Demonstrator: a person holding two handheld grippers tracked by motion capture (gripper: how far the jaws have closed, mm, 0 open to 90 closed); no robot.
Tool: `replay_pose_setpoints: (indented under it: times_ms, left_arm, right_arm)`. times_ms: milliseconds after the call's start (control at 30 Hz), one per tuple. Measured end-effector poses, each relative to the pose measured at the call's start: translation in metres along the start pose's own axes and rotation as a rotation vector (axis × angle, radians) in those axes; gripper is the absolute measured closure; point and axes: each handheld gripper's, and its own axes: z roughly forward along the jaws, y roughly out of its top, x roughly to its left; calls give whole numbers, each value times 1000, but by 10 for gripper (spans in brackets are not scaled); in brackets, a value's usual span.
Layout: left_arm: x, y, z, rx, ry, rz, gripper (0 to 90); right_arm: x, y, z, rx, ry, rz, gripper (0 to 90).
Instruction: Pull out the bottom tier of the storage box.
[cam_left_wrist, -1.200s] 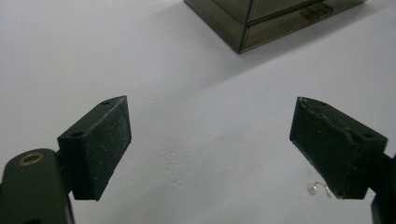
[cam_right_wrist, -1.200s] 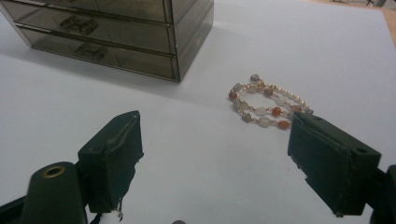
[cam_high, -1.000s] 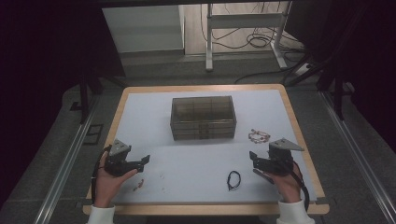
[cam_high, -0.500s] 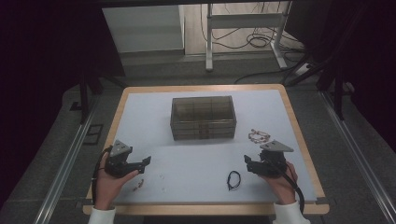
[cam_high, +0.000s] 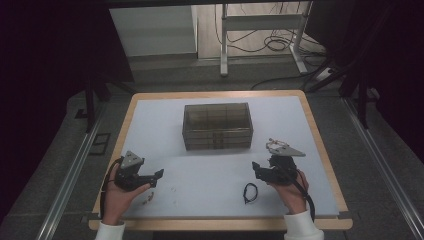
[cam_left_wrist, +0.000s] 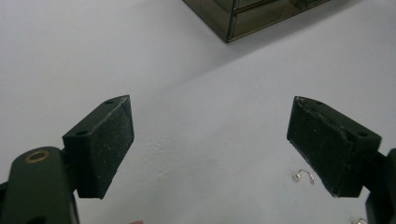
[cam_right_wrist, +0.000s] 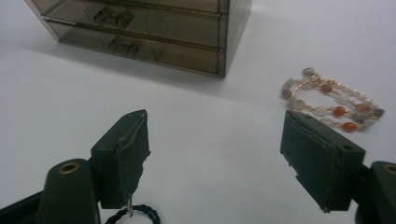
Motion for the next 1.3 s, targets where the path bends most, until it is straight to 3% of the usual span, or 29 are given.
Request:
replay_pose_setpoints:
  times_ms: [200,233,467,700,1300]
  left_arm:
    - [2,1,2,8,0,10,152]
    - [3,2,3,11,10,13,150]
    - [8,3,3,14,29,4,150]
    - [8,4,1,11,32,6,147]
    - [10,2,4,20,31,13,138]
  right_arm:
    - [6,4,10,30,-13,11,180]
    - [7,8,12,19,-29,16,175]
    - [12,22,9,-22,9,-4,193]
    - [25,28,16,-5,24,-58,207]
    - [49,36,44,47,26,-53,251]
